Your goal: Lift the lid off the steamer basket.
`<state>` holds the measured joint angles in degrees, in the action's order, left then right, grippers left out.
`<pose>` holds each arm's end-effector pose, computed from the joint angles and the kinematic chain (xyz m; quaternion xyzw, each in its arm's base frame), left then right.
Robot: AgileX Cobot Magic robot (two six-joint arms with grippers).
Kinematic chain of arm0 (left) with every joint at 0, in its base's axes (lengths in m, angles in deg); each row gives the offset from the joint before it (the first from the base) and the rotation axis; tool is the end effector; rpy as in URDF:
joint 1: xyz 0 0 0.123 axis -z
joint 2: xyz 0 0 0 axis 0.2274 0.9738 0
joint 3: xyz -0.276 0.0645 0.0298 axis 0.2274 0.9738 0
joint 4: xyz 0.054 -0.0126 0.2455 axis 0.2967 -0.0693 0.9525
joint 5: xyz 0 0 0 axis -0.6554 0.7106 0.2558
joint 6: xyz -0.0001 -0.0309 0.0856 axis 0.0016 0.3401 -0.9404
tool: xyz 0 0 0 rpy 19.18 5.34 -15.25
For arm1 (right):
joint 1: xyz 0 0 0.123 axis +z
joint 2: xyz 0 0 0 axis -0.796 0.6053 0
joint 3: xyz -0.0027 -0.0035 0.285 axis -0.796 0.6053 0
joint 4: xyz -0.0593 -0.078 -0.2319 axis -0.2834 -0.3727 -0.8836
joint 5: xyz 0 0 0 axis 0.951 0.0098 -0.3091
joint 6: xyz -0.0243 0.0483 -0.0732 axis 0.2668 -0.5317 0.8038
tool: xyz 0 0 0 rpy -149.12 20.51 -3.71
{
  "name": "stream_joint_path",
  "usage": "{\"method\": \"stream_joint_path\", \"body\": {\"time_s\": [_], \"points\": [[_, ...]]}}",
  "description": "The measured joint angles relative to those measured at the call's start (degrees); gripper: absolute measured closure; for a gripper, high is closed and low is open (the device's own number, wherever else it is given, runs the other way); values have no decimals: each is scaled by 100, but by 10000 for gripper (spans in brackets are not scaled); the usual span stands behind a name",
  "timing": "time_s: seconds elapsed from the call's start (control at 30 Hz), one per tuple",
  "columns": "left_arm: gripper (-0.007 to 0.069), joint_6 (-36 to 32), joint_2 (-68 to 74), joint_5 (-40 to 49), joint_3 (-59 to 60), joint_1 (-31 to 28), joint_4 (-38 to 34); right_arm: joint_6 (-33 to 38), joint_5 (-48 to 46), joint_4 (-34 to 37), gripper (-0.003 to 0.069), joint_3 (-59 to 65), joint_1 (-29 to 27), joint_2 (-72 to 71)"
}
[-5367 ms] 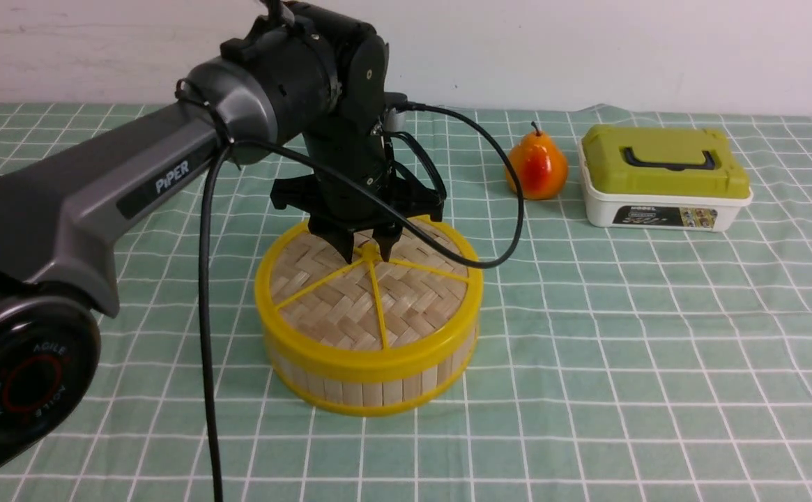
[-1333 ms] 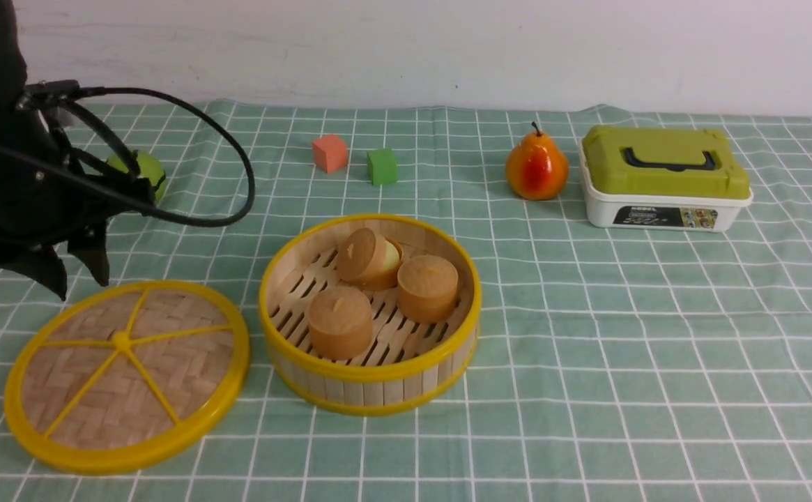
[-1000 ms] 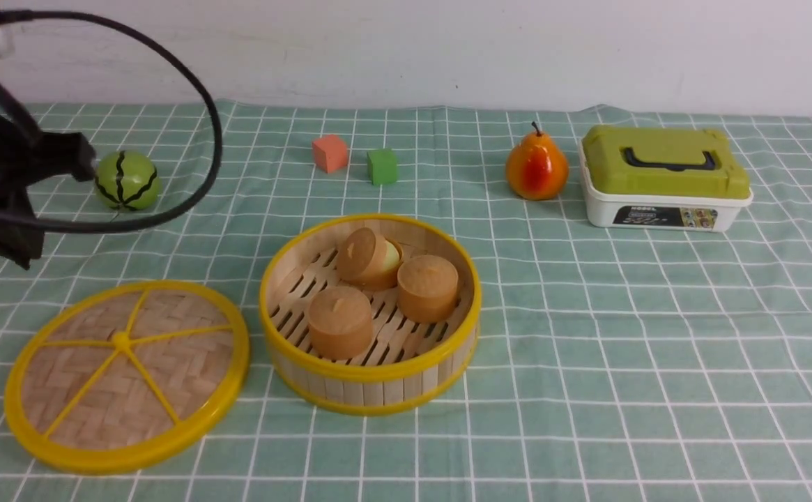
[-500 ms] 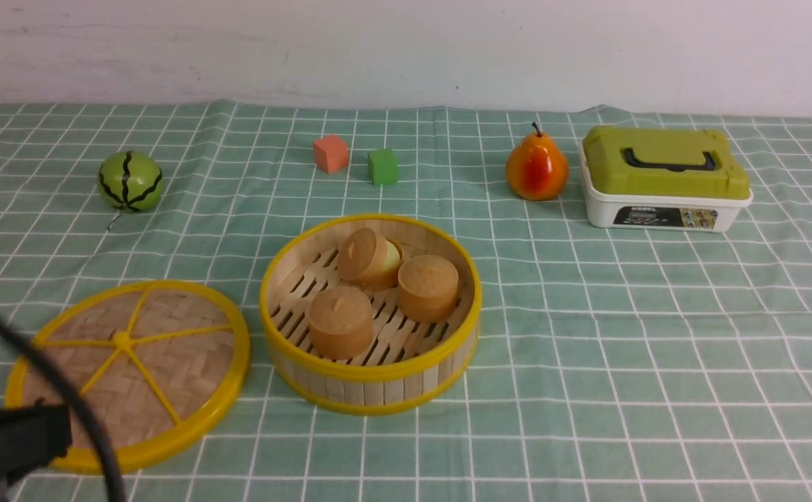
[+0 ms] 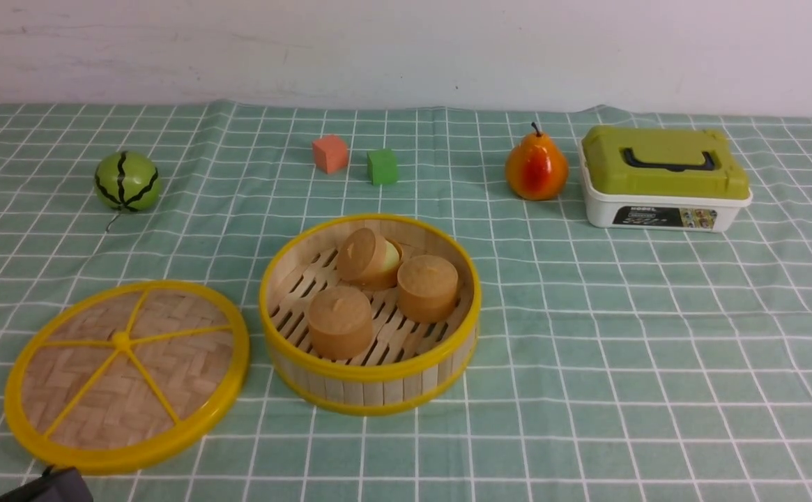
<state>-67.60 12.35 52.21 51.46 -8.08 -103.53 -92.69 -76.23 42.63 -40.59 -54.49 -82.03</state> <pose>0.0544 -0.0368 0.2529 -0.0706 0.7719 -0.3280 0.5400 0.0520 -0.0008 0.1731 0.0706 0.8034 0.0393 0.5899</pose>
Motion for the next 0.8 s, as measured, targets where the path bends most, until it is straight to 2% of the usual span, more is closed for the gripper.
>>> {"method": "stream_joint_path", "body": {"time_s": [0.23, 0.37, 0.6, 0.7, 0.73, 0.8], "points": [[637, -101, 0, -23, 1, 0, 213, 0, 0, 0, 418, 0, 0, 0], [637, -390, 0, -90, 1, 0, 843, 0, 0, 0, 418, 0, 0, 0], [637, -427, 0, -223, 100, 0, 1483, 0, 0, 0, 418, 0, 0, 0], [637, -154, -106, -639, 412, 0, 2295, 0, 0, 0, 418, 0, 0, 0], [637, -33, -121, -695, 463, 0, 2354, 0, 0, 0, 418, 0, 0, 0], [637, 564, -314, -1063, 775, 0, 3102, 0, 0, 0, 418, 0, 0, 0]]}}
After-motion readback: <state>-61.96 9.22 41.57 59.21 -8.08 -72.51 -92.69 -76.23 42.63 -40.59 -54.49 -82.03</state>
